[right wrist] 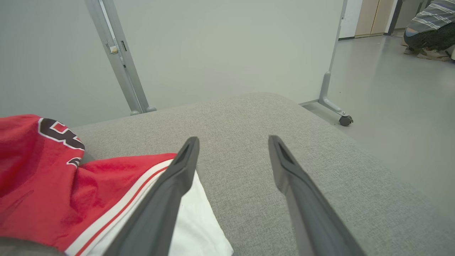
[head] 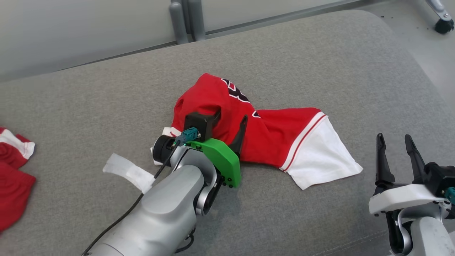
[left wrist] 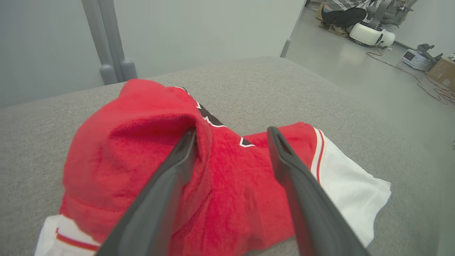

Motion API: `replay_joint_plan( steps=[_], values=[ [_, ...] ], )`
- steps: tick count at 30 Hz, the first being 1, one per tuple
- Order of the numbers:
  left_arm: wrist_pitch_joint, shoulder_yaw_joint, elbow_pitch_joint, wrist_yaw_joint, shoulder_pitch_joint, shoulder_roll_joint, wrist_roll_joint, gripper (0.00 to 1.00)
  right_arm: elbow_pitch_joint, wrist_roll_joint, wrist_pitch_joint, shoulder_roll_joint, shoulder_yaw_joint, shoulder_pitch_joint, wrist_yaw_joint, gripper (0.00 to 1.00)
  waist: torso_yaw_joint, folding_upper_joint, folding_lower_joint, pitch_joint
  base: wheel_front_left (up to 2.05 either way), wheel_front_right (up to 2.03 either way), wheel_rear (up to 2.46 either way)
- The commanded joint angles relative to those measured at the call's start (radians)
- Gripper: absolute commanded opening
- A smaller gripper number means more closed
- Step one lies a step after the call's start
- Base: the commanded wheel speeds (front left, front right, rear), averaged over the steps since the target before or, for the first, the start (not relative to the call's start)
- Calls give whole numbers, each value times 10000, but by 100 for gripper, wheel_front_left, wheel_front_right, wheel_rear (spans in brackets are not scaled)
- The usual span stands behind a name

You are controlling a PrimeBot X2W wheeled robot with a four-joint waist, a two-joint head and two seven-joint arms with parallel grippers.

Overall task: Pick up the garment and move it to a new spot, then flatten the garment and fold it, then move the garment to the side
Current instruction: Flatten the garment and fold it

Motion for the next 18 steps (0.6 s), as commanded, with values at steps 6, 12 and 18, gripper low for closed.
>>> replay_joint_plan(
  steps=[6, 12, 18],
  values=[
    [-256, 463, -570, 270, 668, 87, 67, 100, -117, 5, -52, -26, -16, 251, 1, 100, 984, 38, 0, -519, 0, 0, 0],
    [-254, 1639, -1367, 689, 1644, 408, 314, 100, -156, -48, -45, -26, 63, 313, 1, 100, 1176, 38, 0, -631, 0, 0, 0],
    [-257, 1809, -931, 567, 2086, 415, 182, 100, -238, -102, -45, -29, 310, 216, 1, 100, 824, 38, 0, -556, 0, 0, 0]
  ],
)
